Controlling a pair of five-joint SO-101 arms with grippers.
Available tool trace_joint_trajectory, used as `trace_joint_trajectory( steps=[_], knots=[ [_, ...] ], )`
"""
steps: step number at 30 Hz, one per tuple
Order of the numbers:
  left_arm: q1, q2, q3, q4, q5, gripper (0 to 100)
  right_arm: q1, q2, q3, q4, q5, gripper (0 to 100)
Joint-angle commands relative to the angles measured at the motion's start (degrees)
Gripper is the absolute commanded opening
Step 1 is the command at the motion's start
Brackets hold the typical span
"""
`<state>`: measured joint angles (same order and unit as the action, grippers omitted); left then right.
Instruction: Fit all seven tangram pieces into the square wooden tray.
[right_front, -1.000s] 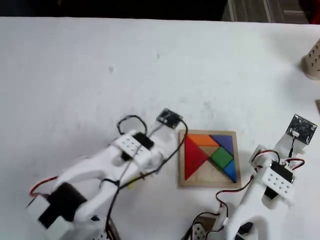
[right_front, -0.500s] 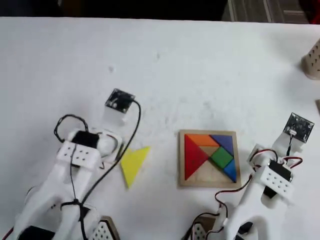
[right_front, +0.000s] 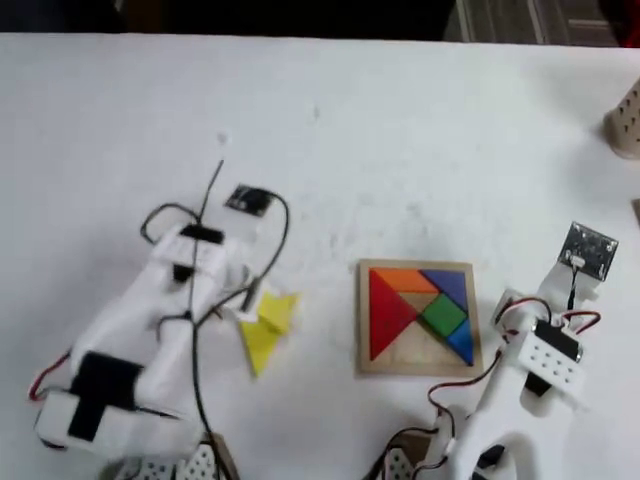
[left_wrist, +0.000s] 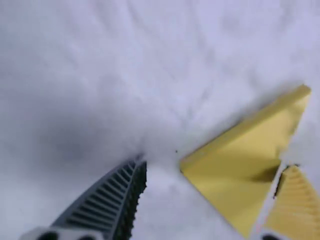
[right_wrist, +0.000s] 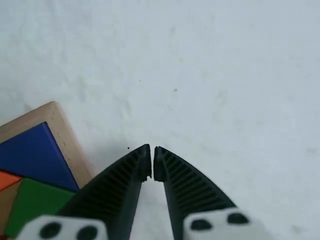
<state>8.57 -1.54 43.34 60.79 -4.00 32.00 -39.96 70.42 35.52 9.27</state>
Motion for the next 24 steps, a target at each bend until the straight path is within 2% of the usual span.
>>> trace_joint_trajectory(
  steps=[1,4,7,11,19,24],
  knots=[
    [2.59,1.27,-3.69,2.46,0.7,42,-0.75,-1.01,-0.44,-1.01,0.79,1.6],
    [6.55,0.84,-1.85,1.67,5.36,42,-1.71,-0.92,-0.44,-1.01,1.05,1.6],
    [8.75,-0.04,0.09,-2.99,11.43,42,-1.89,-1.1,-0.44,-1.01,1.05,1.6],
    [8.92,-0.04,0.18,-2.37,12.04,41,-1.8,-1.1,-0.44,-1.01,1.05,1.6],
    [12.7,-0.04,0.26,-1.58,11.69,26,-1.71,-1.1,-0.44,-1.01,0.79,1.6],
    [13.58,-0.04,0.35,-1.49,11.6,23,-1.71,-1.1,-0.44,-1.01,0.79,1.6]
  ],
)
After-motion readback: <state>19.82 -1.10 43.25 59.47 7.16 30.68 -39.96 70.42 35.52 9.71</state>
